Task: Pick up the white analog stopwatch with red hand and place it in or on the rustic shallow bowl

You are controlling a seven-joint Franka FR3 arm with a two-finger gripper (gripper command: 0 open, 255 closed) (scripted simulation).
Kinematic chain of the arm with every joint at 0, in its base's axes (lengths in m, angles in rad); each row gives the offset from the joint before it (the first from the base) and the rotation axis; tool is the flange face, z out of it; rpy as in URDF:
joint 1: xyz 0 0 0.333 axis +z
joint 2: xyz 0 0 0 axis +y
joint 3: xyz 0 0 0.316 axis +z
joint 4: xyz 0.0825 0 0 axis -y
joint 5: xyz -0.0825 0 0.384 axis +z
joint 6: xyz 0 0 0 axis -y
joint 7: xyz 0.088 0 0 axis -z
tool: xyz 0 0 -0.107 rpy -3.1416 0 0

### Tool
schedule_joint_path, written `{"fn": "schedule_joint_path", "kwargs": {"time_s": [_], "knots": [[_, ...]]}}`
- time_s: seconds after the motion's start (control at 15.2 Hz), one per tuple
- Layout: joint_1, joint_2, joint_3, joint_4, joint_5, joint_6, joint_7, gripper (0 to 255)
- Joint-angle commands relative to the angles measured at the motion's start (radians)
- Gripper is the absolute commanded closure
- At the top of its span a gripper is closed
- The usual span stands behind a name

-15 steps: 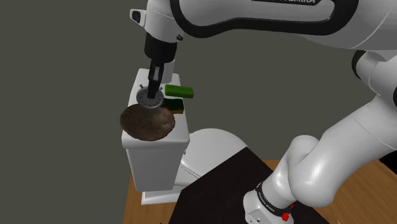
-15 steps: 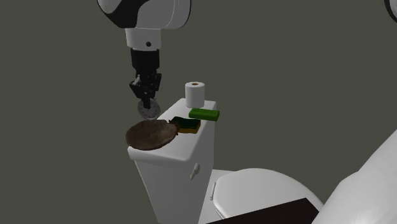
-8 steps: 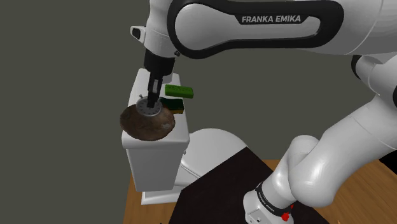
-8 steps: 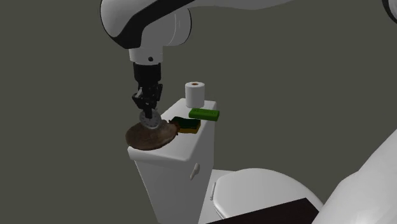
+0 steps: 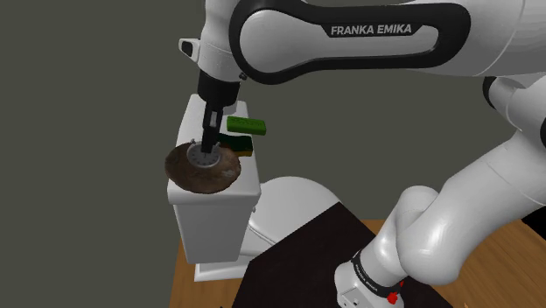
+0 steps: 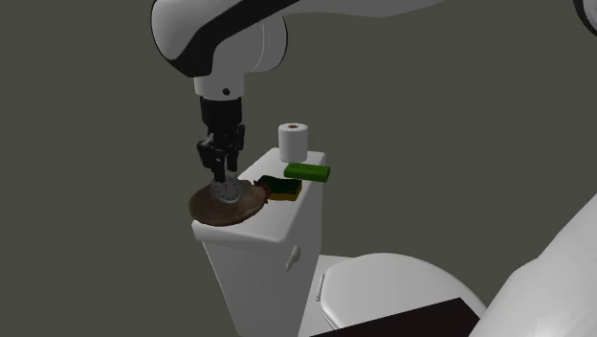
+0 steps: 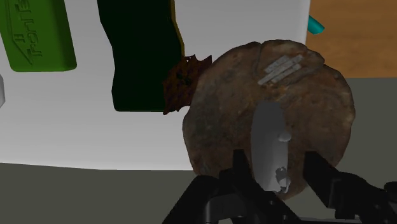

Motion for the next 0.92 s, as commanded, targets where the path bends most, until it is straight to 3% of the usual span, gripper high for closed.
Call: {"fn": "schedule_joint_path", "kwargs": {"time_s": [0.0,0.26,0.53,0.86], "knots": [[0.0,0.0,0.0,0.0,0.0,0.0,0.0,0],[0.0,0.0,0.0,0.0,0.0,0.0,0.0,0],[-0.002,-0.019,-0.005,0.107,0.002,-0.126,-0.002,0],[-0.002,-0.019,-0.005,0.107,0.002,-0.126,-0.002,0]]}}
